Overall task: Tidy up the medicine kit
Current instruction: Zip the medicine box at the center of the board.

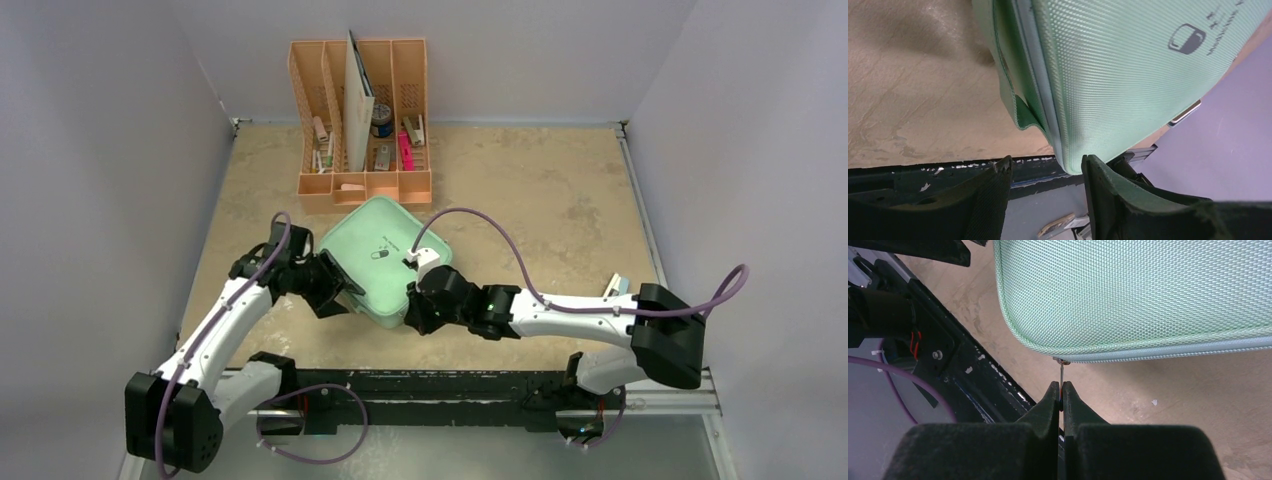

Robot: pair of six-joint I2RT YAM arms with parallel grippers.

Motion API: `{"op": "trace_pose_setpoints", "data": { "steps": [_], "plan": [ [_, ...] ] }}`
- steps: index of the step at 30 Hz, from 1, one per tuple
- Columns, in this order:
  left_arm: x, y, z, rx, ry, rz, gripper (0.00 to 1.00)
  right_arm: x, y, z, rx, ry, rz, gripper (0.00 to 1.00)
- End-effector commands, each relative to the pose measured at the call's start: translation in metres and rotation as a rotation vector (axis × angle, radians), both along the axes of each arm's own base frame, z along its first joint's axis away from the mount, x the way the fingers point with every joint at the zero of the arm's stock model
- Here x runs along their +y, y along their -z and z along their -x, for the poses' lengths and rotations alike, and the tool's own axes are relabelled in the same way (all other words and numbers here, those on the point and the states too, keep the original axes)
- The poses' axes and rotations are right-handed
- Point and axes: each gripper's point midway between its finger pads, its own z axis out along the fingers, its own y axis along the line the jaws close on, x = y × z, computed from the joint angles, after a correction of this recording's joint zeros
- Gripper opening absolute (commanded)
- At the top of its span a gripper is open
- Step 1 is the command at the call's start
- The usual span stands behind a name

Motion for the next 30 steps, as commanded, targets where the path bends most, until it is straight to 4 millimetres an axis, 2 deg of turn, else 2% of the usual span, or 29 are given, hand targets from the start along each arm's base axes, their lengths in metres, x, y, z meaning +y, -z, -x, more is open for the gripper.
{"op": "trace_pose_setpoints", "data": {
  "steps": [1,6,10,12,16,20,22,30],
  "plan": [
    [-0.010,0.003,-0.009,0.012,-0.047,0.073,0.51,0.022,-0.034,-0.007,-0.042,-0.003,-0.112,0.00],
    [-0.011,0.012,-0.017,0.012,-0.089,0.083,0.49,0.017,-0.023,-0.006,-0.044,-0.011,-0.094,0.00],
    [-0.007,0.030,-0.013,0.057,-0.078,0.044,0.46,0.011,-0.015,-0.005,-0.038,-0.002,-0.060,0.00],
    [-0.001,0.035,-0.011,0.073,-0.064,-0.007,0.43,0.001,-0.006,-0.006,-0.036,0.013,-0.013,0.00],
    [0.017,0.037,-0.007,0.075,-0.064,-0.123,0.29,-0.024,0.007,-0.009,-0.052,0.069,0.054,0.00],
    [0.029,0.038,-0.005,0.066,-0.056,-0.193,0.10,-0.046,0.003,-0.020,-0.090,0.115,0.088,0.00],
    [0.027,0.039,-0.006,0.070,-0.034,-0.187,0.05,-0.054,0.001,-0.024,-0.093,0.137,0.086,0.00],
    [0.031,0.056,0.003,0.134,0.025,-0.231,0.03,-0.071,0.003,-0.038,-0.098,0.164,0.109,0.00]
  ]
}}
